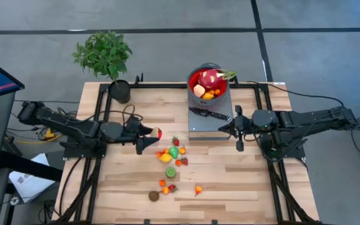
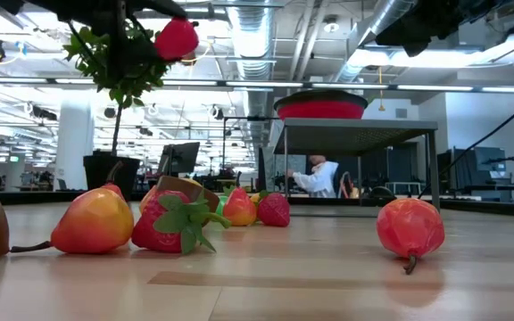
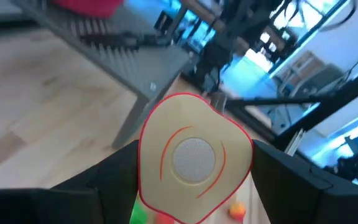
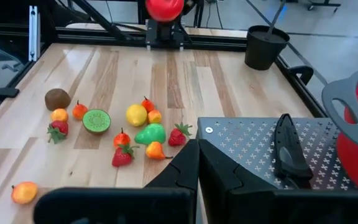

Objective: Pick & Place Fruit
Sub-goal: Put the red half apple into the red colander on the shelf

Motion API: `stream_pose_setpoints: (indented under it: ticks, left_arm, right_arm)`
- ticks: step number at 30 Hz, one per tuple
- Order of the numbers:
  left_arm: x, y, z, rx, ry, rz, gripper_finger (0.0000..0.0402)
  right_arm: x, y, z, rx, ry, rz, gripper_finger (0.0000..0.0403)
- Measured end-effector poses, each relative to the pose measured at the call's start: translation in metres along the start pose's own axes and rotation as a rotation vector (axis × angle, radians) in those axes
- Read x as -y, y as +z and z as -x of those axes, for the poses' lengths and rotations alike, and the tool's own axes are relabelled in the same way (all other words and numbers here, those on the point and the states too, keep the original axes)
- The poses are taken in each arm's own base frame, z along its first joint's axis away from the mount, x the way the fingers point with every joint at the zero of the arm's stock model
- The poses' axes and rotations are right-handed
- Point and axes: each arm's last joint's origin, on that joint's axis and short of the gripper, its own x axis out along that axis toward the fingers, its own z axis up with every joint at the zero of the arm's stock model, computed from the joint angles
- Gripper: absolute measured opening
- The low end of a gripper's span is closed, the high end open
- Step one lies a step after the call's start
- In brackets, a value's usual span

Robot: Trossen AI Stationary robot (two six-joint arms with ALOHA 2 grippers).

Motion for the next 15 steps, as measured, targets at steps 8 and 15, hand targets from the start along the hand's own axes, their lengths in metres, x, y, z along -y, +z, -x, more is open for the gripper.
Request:
stream_pose_setpoints:
  ticks: [8, 15]
  left_arm:
    - [-0.002, 0.022, -0.003, 0.204, 0.013, 0.026, 0.0266]
    - [-0.004, 0.041, -0.003, 0.359, -0.002, -0.001, 0.0267]
  right_arm:
    - [0.000, 0.000, 0.000, 0.001, 0.000, 0.075, 0.0003]
    - [0.000, 0.001, 0.000, 0.010, 0.000, 0.074, 0.0003]
